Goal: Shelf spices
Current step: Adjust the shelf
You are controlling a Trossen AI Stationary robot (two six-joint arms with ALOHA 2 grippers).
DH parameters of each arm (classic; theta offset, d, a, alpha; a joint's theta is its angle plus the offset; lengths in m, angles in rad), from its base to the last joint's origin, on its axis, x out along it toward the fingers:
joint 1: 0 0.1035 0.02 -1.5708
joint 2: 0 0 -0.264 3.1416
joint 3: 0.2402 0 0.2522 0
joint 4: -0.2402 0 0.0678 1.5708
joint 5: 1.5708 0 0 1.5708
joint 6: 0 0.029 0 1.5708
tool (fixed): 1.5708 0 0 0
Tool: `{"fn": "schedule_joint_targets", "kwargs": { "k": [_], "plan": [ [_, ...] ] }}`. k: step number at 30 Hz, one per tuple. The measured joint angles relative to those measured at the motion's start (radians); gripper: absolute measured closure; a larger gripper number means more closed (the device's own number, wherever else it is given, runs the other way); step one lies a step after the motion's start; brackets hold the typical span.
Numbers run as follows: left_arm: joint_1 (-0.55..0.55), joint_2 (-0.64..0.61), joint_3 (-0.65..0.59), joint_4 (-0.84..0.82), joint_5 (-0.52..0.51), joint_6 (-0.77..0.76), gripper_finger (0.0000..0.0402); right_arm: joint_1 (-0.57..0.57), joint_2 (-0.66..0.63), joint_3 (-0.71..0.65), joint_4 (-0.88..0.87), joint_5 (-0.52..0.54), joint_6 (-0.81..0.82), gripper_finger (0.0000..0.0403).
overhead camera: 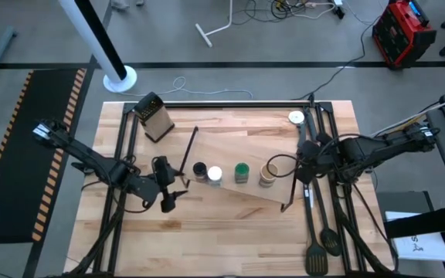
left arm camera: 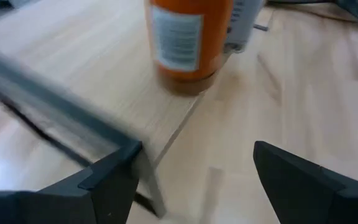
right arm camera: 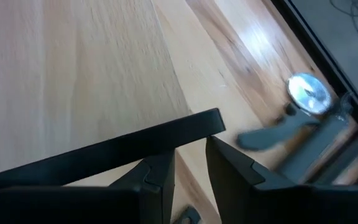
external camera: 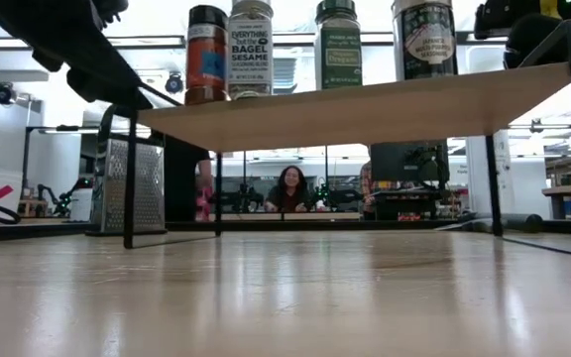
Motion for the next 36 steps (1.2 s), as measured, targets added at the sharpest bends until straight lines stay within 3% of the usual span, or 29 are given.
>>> {"fn": "schedule_joint_targets", "kwargs": {
  "k": [11, 25, 36],
  "plan": [
    [-0.011, -0.003, 0.024, -0.039, 0.074, -0.07, 0.0106, -0.039, 0.028, 0.002, 0.04, -0.02, -0.069, 0.0329],
    [-0.082, -0.003, 0.048, -0.095, 0.075, -0.155, 0.0106, -0.102, 0.056, 0.003, 0.08, -0.053, -0.153, 0.0329],
    [-0.087, -0.002, 0.077, -0.215, 0.002, -0.194, 0.0135, -0.102, 0.057, 0.002, 0.082, -0.055, -0.156, 0.0329]
  ]
}}
